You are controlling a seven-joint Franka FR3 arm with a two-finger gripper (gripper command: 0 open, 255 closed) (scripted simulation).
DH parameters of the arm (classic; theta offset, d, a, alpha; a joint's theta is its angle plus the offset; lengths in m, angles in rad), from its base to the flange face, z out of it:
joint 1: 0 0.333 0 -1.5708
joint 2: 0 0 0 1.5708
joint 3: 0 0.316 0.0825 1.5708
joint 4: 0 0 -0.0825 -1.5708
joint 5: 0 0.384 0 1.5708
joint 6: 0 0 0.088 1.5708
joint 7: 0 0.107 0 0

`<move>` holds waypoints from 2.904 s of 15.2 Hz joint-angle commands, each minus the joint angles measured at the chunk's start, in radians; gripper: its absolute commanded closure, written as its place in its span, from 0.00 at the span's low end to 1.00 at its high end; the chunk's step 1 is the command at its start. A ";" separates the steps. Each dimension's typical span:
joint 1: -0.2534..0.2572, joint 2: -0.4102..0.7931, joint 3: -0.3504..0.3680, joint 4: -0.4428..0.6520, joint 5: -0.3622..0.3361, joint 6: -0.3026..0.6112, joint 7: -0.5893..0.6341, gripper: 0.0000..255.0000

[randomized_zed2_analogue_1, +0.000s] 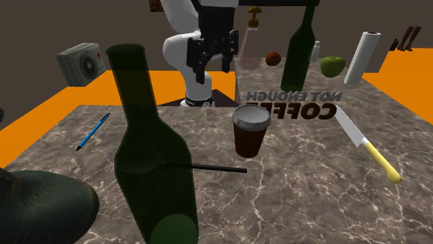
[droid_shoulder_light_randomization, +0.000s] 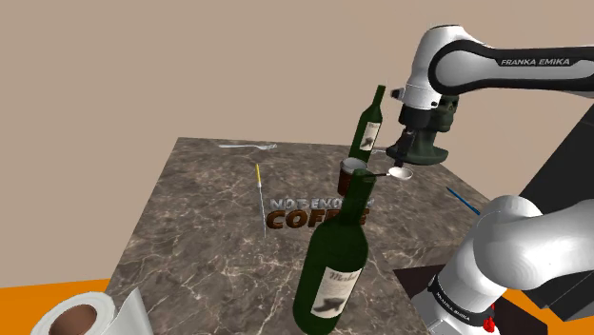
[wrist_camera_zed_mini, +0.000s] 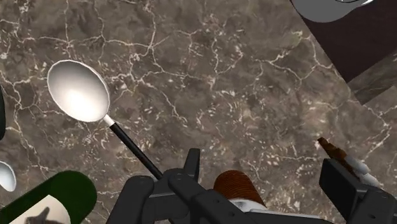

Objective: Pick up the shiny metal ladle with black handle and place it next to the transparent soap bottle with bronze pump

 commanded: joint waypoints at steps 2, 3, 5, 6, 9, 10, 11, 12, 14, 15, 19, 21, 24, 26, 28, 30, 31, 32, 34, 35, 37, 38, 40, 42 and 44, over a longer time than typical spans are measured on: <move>0.013 0.039 -0.120 -0.014 -0.055 0.085 -0.191 0.00; 0.022 0.060 -0.160 -0.012 -0.069 0.113 -0.250 0.00; 0.044 0.110 -0.240 -0.002 -0.088 0.171 -0.370 0.00; 0.059 0.139 -0.280 0.007 -0.093 0.199 -0.431 0.00; 0.121 0.242 -0.406 0.047 -0.086 0.284 -0.620 0.00; 0.147 0.282 -0.450 0.065 -0.075 0.311 -0.686 0.00; 0.177 0.324 -0.495 0.084 -0.058 0.337 -0.755 0.00; 0.210 0.369 -0.541 0.106 -0.035 0.362 -0.826 0.00; 0.288 0.468 -0.640 0.154 0.033 0.407 -0.980 0.00; 0.333 0.525 -0.693 0.180 0.081 0.426 -1.066 0.00; 0.349 0.559 -0.715 0.158 0.107 0.473 -1.092 0.00; 0.359 0.580 -0.727 0.143 0.124 0.503 -1.105 0.00; 0.374 0.611 -0.744 0.125 0.151 0.542 -1.126 0.00; 0.374 0.611 -0.743 0.124 0.151 0.542 -1.126 0.00; 0.374 0.611 -0.743 0.125 0.151 0.542 -1.127 0.00; 0.374 0.611 -0.743 0.125 0.151 0.542 -1.127 0.00; 0.374 0.611 -0.743 0.125 0.151 0.542 -1.126 0.00; 0.374 0.611 -0.743 0.125 0.151 0.542 -1.126 1.00; 0.374 0.611 -0.743 0.125 0.151 0.542 -1.126 1.00; 0.375 0.612 -0.743 0.125 0.152 0.542 -1.127 1.00; 0.376 0.614 -0.745 0.126 0.154 0.542 -1.128 1.00; 0.375 0.612 -0.744 0.125 0.152 0.542 -1.127 1.00; 0.375 0.613 -0.744 0.126 0.153 0.542 -1.127 1.00; 0.368 0.596 -0.735 0.130 0.138 0.527 -1.115 1.00; 0.356 0.569 -0.719 0.141 0.115 0.497 -1.094 1.00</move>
